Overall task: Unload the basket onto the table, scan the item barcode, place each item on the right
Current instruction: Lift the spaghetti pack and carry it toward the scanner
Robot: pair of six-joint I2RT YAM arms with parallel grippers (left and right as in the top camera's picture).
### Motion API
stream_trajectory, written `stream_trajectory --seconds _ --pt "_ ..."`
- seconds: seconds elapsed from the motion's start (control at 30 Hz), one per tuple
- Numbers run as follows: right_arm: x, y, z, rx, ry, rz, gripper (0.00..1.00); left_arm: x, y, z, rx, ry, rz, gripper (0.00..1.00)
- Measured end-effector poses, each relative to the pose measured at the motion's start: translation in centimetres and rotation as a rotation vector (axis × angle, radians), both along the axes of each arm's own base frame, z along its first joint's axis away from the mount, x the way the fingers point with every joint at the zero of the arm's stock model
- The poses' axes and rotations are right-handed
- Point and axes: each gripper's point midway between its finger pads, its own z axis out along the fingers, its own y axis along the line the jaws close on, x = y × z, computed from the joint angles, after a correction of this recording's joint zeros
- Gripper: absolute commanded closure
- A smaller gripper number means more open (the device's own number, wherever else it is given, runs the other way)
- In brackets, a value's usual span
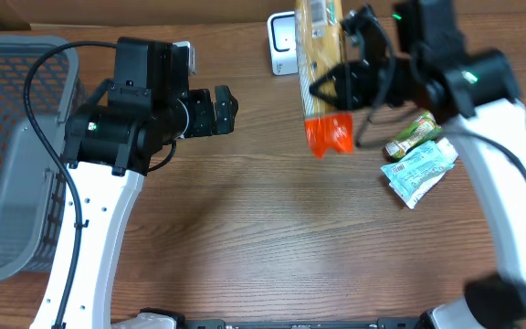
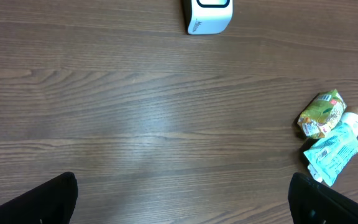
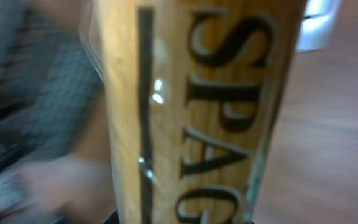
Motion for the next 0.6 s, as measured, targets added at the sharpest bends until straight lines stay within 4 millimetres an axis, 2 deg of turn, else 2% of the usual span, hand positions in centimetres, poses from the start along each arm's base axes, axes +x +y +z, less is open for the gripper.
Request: stream_trajectory --seconds 0.07,0.17,0.23,0.33,0.37,0.5,0.6 --pt "4.0 -0.6 -3.5 -0.165 -0.047 -0.095 0.96 0.0 0.0 0.0 0.000 0.000 0.000 0.01" --pt "8.4 -2.2 -8.5 -0.420 -0.112 -0.221 0.96 0.0 0.0 0.0 0.000 0.000 0.000 0.00" --pt "10.8 -3.2 -11.2 -0.581 -0.172 -0.276 0.96 0.0 0.0 0.0 0.000 0.000 0.000 0.00" --pt "14.0 -4.8 -13.8 -0.833 -0.285 -0.307 0.96 0.0 0.0 0.0 0.000 0.000 0.000 0.00" --pt "14.1 -5.0 -13.9 -0.860 -0.294 -0.307 0.96 0.0 0.0 0.0 0.000 0.000 0.000 0.00" --pt "17.3 -5.5 -14.4 -1.043 -0.439 -0.330 0.96 0.0 0.0 0.0 0.000 0.000 0.000 0.00" --pt "18.7 -5.7 -14.9 -1.158 -0.498 -0.317 0.96 0.0 0.0 0.0 0.000 0.000 0.000 0.00"
